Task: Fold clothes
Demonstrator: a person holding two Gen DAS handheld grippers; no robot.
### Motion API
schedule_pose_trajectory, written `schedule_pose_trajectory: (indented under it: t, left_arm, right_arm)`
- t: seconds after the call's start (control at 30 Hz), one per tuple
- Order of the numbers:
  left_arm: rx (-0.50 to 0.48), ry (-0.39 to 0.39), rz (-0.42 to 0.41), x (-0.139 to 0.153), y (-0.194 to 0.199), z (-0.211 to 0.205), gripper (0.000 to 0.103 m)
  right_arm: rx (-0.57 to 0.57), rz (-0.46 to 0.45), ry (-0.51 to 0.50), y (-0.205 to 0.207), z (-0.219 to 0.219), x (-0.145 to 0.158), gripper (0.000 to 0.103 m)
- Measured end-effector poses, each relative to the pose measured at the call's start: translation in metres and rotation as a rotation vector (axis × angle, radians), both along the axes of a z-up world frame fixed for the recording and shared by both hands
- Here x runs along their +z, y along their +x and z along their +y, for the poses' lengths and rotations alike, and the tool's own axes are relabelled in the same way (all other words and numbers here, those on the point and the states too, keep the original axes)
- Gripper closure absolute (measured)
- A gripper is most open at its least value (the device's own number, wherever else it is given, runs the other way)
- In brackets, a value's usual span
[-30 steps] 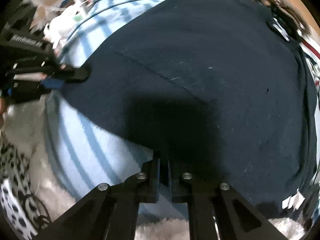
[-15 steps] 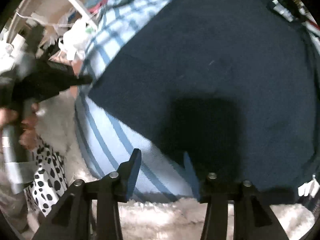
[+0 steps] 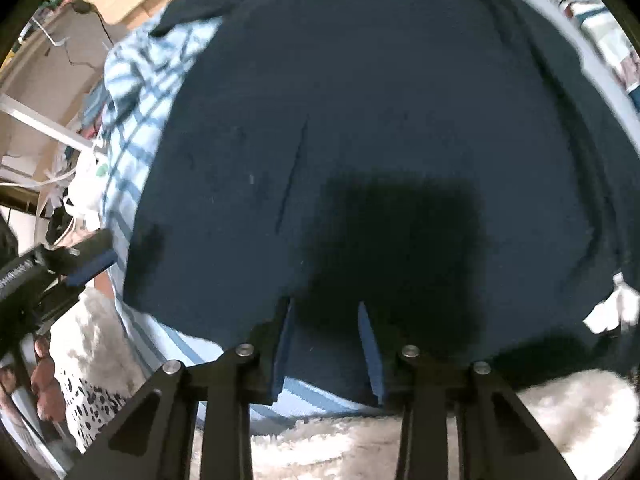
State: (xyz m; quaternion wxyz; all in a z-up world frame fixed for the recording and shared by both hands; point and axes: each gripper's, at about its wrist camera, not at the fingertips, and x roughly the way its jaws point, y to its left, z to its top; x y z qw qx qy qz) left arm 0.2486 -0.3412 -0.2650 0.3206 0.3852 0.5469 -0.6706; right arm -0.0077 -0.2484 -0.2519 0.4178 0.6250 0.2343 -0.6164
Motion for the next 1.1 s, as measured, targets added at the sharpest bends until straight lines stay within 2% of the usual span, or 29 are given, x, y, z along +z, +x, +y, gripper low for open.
schedule_pose_trajectory:
  t: [0.03,0.1,0.17,0.23,0.3,0.37,0.47,0.53,0.67,0.73,0.77,0.83,0.87,0.93,1.0,1.1]
  left_arm:
    - [-0.015,0.026,-0.039,-0.012,-0.007,0.003,0.094]
    - [-0.002,0.093,-0.116,-0.038,-0.007,0.008,0.101]
    - [0.048,0.139,-0.08,-0.042,0.005,0.009,0.101]
    - [0.069,0.173,-0.112,-0.038,0.012,0.009,0.101]
    - [0.05,0.142,-0.189,-0.026,0.01,0.012,0.101]
    - [0.022,0.11,-0.243,-0.011,0.0,0.017,0.101]
    - [-0.047,0.061,-0.26,0.02,-0.024,0.027,0.101]
    - [-0.107,0.02,-0.264,0.046,-0.045,0.036,0.101]
    - [-0.214,-0.03,-0.226,0.097,-0.091,0.063,0.101]
    - [-0.269,-0.076,-0.198,0.124,-0.115,0.081,0.101]
    - [-0.298,-0.104,-0.182,0.138,-0.128,0.091,0.101]
    - [-0.35,-0.14,-0.133,0.16,-0.153,0.11,0.1]
    - [-0.373,-0.151,-0.106,0.171,-0.164,0.121,0.1]
    - [-0.42,-0.158,-0.043,0.194,-0.181,0.146,0.1]
    - [-0.489,-0.188,-0.023,0.208,-0.199,0.166,0.1]
    - [-0.572,-0.251,-0.011,0.225,-0.216,0.186,0.1]
  right_arm:
    - [0.013,-0.008,0.025,0.004,0.0,-0.008,0.067]
    - [0.043,-0.008,0.097,0.012,0.003,-0.024,0.066]
    - [0.11,0.038,0.137,0.025,0.007,-0.026,0.061]
    - [0.137,0.053,0.135,0.033,0.01,-0.019,0.05]
    - [0.125,0.051,0.072,0.035,0.013,-0.002,0.05]
    - [0.089,0.051,-0.051,0.034,0.019,0.028,0.047]
    - [0.019,0.055,-0.192,0.027,0.034,0.065,0.036]
    - [-0.056,0.087,-0.26,0.015,0.053,0.091,0.034]
    - [-0.244,0.139,-0.355,-0.021,0.118,0.129,0.031]
    - [-0.336,0.195,-0.374,-0.034,0.15,0.141,0.024]
    - [-0.373,0.24,-0.371,-0.037,0.164,0.146,0.019]
    - [-0.463,0.359,-0.337,-0.05,0.212,0.159,0.019]
    - [-0.497,0.382,-0.322,-0.054,0.226,0.161,0.019]
    - [-0.579,0.383,-0.324,-0.069,0.25,0.167,0.019]
    - [-0.662,0.358,-0.345,-0.087,0.27,0.173,0.019]
    - [-0.676,0.362,-0.327,-0.093,0.272,0.178,0.019]
